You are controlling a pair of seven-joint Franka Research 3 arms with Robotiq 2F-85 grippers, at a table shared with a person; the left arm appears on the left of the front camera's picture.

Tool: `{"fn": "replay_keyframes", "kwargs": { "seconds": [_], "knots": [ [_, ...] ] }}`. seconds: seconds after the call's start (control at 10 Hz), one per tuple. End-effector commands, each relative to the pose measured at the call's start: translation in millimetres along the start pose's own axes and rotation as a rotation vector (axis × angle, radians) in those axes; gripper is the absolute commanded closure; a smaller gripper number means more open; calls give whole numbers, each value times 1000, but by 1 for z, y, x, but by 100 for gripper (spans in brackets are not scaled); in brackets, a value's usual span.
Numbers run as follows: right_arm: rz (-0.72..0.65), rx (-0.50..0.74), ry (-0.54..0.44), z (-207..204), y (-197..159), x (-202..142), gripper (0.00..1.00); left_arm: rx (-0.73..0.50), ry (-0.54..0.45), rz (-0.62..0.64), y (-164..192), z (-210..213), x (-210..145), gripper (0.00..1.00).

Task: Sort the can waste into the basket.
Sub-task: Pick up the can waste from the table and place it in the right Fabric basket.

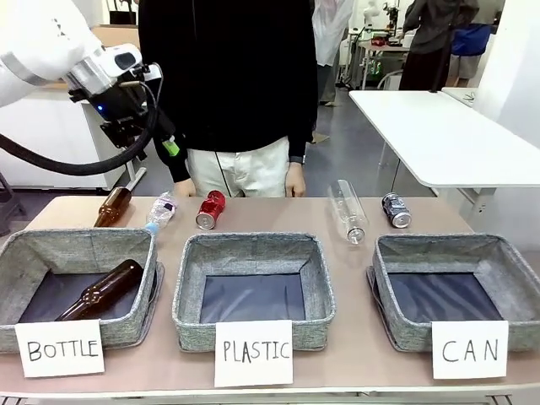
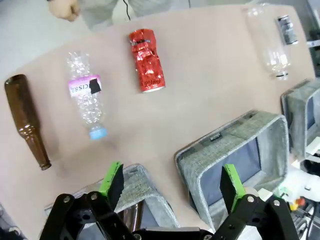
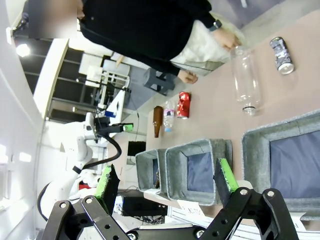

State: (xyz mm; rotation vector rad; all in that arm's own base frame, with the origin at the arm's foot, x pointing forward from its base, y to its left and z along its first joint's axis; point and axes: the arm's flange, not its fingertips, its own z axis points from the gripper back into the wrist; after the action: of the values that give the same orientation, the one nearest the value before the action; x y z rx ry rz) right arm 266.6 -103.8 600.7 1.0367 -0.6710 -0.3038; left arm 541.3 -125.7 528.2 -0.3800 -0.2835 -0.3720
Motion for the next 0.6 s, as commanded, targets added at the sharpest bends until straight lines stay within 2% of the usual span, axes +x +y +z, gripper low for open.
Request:
{"fn": "replay_keyframes", "kwargs": {
  "seconds": [0.0,0.1,0.3,0.5],
  "knots": [
    [23,28,-6,-2,0,1,0,85,-5,45,-7,-72,21,0],
    [23,28,-6,-2,0,1,0,99,-16,83,-12,-101,35,0],
    [23,28,-6,-2,0,1,0,87,13,121,-12,-134,53,0],
    [23,28,-6,-2,0,1,0,178,45,174,-10,-185,63,0]
  ]
}}
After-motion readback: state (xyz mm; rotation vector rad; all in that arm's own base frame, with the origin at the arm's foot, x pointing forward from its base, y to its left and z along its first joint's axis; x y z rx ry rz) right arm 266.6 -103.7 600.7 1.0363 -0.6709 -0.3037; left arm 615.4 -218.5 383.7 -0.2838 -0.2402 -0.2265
